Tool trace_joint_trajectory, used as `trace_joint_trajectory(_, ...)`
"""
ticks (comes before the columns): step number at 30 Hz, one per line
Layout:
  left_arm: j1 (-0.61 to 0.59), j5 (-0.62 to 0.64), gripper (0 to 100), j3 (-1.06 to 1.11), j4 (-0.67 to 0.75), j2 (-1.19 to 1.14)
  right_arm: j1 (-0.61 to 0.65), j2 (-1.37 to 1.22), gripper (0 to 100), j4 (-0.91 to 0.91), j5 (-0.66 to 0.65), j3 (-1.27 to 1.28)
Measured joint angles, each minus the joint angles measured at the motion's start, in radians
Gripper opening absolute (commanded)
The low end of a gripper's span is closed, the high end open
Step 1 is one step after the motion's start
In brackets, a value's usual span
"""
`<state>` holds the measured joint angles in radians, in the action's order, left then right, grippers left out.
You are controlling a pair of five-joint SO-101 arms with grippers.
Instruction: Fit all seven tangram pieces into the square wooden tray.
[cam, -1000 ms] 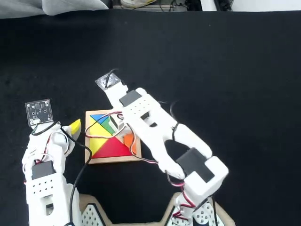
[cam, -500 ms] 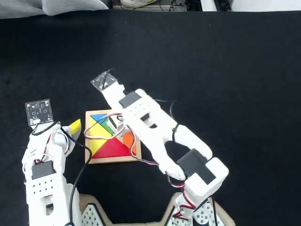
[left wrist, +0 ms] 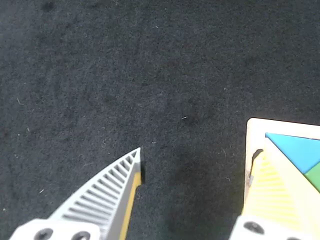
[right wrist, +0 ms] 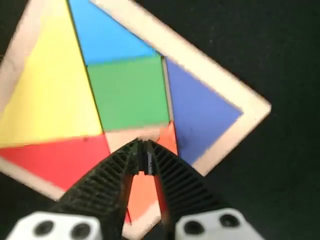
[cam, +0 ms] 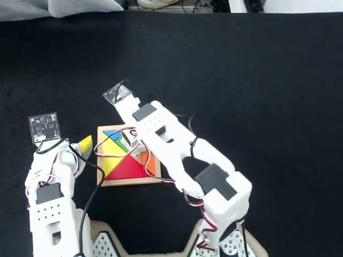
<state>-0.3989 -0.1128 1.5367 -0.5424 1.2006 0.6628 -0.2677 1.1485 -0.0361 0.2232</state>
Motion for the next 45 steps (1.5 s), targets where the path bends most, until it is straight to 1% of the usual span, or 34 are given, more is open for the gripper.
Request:
trace_joint_trajectory(4,0.0,0.0,34,0.0,0.0,0.0,-0.023,0.089,1.1,0.061,-0.002,-0.005)
trace_joint_trajectory(8,0.0,0.0,34,0.0,0.0,0.0,-0.172,0.21,1.1,0.043,-0.002,0.038)
trace_joint_trajectory(12,0.0,0.0,34,0.0,0.0,0.0,-0.339,0.27,1.1,-0.095,0.0,0.16)
trace_joint_trajectory(14,0.0,0.0,34,0.0,0.0,-0.002,-0.384,0.272,1.1,-0.195,0.0,0.236)
trace_joint_trajectory(16,0.0,0.0,34,-0.002,-0.012,-0.002,-0.402,0.272,1.1,-0.281,0.0,0.292)
trace_joint_trajectory(19,0.0,0.0,34,-0.052,-0.11,-0.002,-0.404,0.272,1.1,-0.339,0.0,0.318)
trace_joint_trajectory(21,0.0,0.0,29,-0.097,-0.198,-0.002,-0.404,0.272,1.1,-0.35,0.0,0.318)
trace_joint_trajectory(26,0.0,0.0,4,-0.213,-0.419,-0.002,-0.407,0.272,1.1,-0.354,0.0,0.324)
trace_joint_trajectory(27,0.0,0.0,2,-0.239,-0.459,-0.002,-0.408,0.272,1.1,-0.356,0.0,0.324)
trace_joint_trajectory(29,0.0,-0.002,6,-0.287,-0.523,-0.002,-0.414,0.272,1.1,-0.356,0.0,0.324)
trace_joint_trajectory(30,0.0,-0.012,6,-0.313,-0.548,-0.002,-0.414,0.272,1.1,-0.356,0.0,0.325)
trace_joint_trajectory(33,0.0,-0.074,3,-0.371,-0.601,-0.002,-0.414,0.272,1.1,-0.356,0.0,0.327)
trace_joint_trajectory(35,0.0,-0.101,3,-0.384,-0.606,-0.018,-0.416,0.272,1.1,-0.356,0.0,0.327)
trace_joint_trajectory(38,0.0,-0.137,3,-0.39,-0.597,-0.092,-0.462,0.272,1.1,-0.358,0.0,0.327)
trace_joint_trajectory(42,0.0,-0.144,3,-0.4,-0.509,-0.27,-0.546,0.272,1.1,-0.385,0.0,0.333)
trace_joint_trajectory(45,0.0,-0.135,3,-0.411,-0.423,-0.423,-0.577,0.272,1.1,-0.431,0.0,0.361)
